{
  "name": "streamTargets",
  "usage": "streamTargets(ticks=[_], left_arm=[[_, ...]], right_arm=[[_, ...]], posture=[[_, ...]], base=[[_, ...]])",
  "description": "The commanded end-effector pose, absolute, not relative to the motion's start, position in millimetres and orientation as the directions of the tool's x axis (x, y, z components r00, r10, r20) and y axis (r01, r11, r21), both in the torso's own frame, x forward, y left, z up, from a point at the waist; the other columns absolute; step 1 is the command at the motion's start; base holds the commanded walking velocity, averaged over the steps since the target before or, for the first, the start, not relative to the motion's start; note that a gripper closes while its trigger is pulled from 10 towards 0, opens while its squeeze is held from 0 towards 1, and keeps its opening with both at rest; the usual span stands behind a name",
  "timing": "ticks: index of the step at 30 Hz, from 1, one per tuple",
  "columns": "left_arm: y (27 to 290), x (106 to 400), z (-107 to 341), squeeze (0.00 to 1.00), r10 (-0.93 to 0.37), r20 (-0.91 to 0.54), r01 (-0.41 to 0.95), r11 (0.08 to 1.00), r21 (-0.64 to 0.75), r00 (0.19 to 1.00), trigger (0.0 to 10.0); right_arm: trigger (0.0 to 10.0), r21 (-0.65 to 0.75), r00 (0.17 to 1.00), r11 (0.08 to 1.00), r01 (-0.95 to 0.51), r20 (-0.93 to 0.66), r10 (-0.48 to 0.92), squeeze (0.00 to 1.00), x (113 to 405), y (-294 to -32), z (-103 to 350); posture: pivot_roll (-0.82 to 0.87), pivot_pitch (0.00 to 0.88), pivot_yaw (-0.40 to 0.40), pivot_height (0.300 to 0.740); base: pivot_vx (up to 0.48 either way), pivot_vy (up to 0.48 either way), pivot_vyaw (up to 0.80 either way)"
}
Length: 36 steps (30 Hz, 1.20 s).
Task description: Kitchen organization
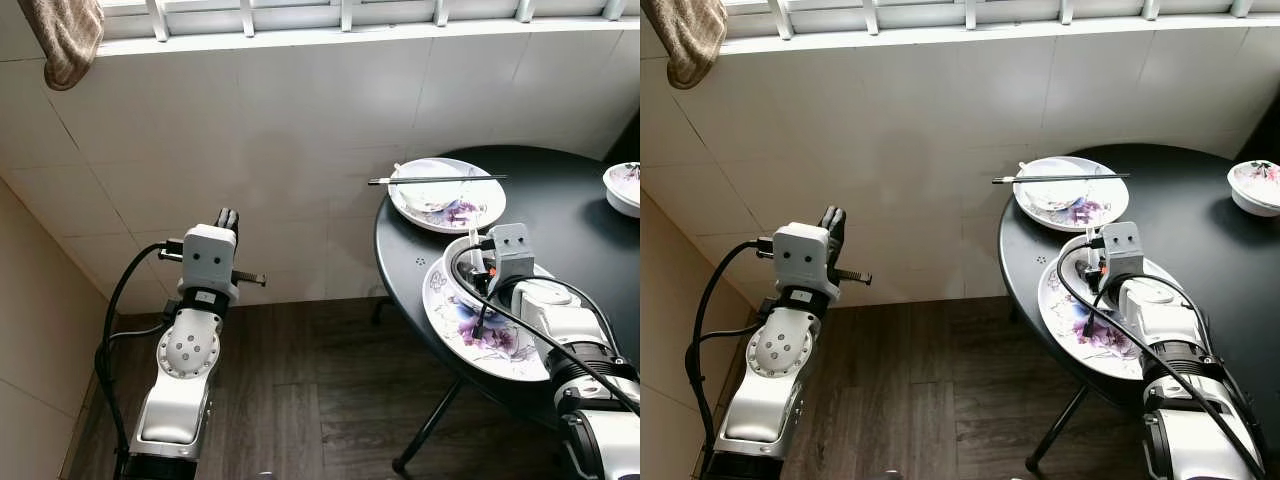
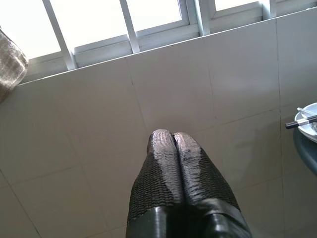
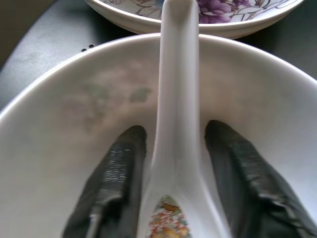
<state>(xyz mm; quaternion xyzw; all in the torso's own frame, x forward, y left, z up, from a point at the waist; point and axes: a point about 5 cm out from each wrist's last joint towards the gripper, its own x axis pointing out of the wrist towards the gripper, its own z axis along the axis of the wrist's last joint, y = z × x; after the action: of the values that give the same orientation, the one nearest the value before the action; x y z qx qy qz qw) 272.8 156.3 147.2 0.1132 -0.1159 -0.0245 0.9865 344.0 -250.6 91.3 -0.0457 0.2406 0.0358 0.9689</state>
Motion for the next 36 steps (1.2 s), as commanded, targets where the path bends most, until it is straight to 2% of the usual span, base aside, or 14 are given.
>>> streamTargets(ticks=[1,9,15,18,22,34,36], left_arm=[[158,273,145,0.00,-0.061,0.207,0.011,0.972,0.234,0.976,10.0],[156,273,143,0.00,-0.064,0.198,0.016,0.973,0.232,0.978,10.0],[156,272,142,0.00,-0.063,0.195,0.017,0.973,0.231,0.979,10.0],[155,272,141,0.00,-0.064,0.194,0.018,0.973,0.229,0.979,10.0],[154,272,141,0.00,-0.064,0.193,0.018,0.973,0.228,0.979,10.0],[153,273,140,0.00,-0.064,0.190,0.021,0.974,0.224,0.980,10.0],[154,273,140,0.00,-0.064,0.191,0.020,0.974,0.225,0.979,10.0]], right_arm=[[0.0,-0.093,0.870,0.992,-0.087,-0.492,0.030,0.00,342,-254,86],[0.0,-0.080,0.887,0.992,-0.097,-0.458,0.050,0.00,343,-248,88],[0.0,-0.194,0.936,0.966,-0.173,-0.337,0.100,0.00,348,-231,107],[0.0,-0.289,0.970,0.947,-0.139,-0.230,0.072,0.00,351,-225,125],[0.0,-0.322,0.988,0.942,-0.092,-0.150,0.045,0.00,351,-223,139],[0.0,-0.335,1.000,0.942,0.010,0.014,-0.006,0.00,342,-209,159],[0.0,-0.273,0.993,0.962,-0.011,0.109,0.043,0.00,341,-197,172]], posture=[[0.01,0.020,0.000,0.740],[0.01,0.024,-0.002,0.740],[0.00,0.028,-0.003,0.740],[0.00,0.028,-0.003,0.740],[0.00,0.028,-0.004,0.740],[0.00,0.028,0.000,0.740],[0.00,0.027,0.005,0.740]], base=[[0.000,0.000,0.00],[0.000,0.000,0.00],[0.000,0.000,0.00],[0.000,0.000,0.00],[0.000,0.000,0.00],[0.000,0.000,0.00],[0.000,0.000,0.00]])
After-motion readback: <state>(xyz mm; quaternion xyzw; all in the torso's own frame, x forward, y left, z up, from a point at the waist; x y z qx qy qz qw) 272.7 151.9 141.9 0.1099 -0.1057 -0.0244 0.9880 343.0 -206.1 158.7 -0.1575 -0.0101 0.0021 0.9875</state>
